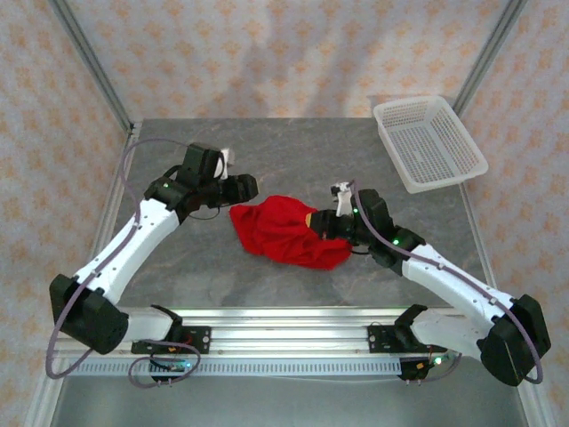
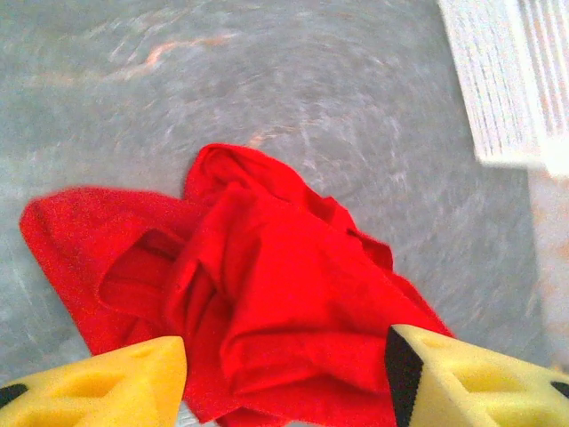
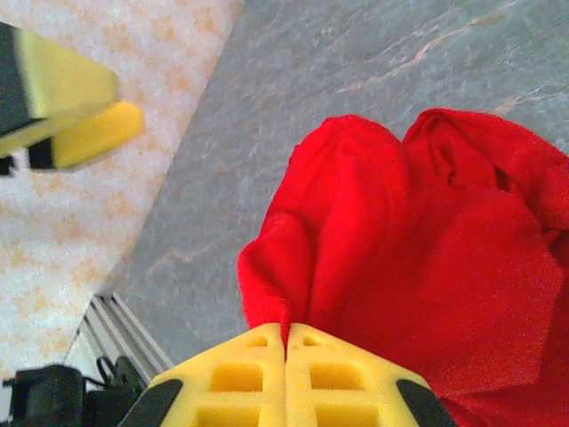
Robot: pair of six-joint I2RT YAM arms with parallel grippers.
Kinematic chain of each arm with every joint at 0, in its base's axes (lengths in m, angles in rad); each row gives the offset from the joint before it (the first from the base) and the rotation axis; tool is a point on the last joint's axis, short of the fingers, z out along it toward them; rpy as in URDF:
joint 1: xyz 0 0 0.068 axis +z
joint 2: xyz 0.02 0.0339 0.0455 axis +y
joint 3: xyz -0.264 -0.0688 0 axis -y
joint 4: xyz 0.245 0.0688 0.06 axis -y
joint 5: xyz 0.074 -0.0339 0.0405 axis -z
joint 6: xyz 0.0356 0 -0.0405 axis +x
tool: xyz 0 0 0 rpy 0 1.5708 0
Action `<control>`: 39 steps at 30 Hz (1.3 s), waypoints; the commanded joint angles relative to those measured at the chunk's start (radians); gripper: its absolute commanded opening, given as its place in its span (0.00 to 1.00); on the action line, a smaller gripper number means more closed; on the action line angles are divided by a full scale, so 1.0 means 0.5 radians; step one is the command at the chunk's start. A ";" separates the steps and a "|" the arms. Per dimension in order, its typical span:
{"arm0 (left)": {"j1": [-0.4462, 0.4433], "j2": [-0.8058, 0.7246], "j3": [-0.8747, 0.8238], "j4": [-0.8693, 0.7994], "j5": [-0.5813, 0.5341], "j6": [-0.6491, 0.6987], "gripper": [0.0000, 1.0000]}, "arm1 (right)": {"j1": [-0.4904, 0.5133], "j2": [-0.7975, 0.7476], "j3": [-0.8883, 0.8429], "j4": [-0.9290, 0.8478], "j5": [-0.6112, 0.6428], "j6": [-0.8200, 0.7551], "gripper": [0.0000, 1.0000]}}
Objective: Fold the inside-out t-shirt
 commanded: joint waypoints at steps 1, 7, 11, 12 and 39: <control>-0.169 -0.001 0.143 -0.311 -0.104 0.580 0.64 | -0.006 0.016 0.103 -0.068 -0.123 -0.144 0.00; -0.516 0.096 0.179 -0.361 -0.304 1.213 0.65 | -0.006 0.103 0.209 -0.129 -0.128 -0.178 0.00; -0.542 0.143 0.079 -0.138 -0.417 1.358 0.69 | -0.006 0.146 0.260 -0.142 -0.202 -0.173 0.00; -0.543 0.161 0.072 -0.092 -0.414 1.368 0.69 | -0.006 0.150 0.266 -0.143 -0.217 -0.172 0.00; -0.365 0.536 0.508 -0.200 1.032 0.649 0.00 | -0.006 -0.017 0.036 -0.588 0.564 -0.298 0.07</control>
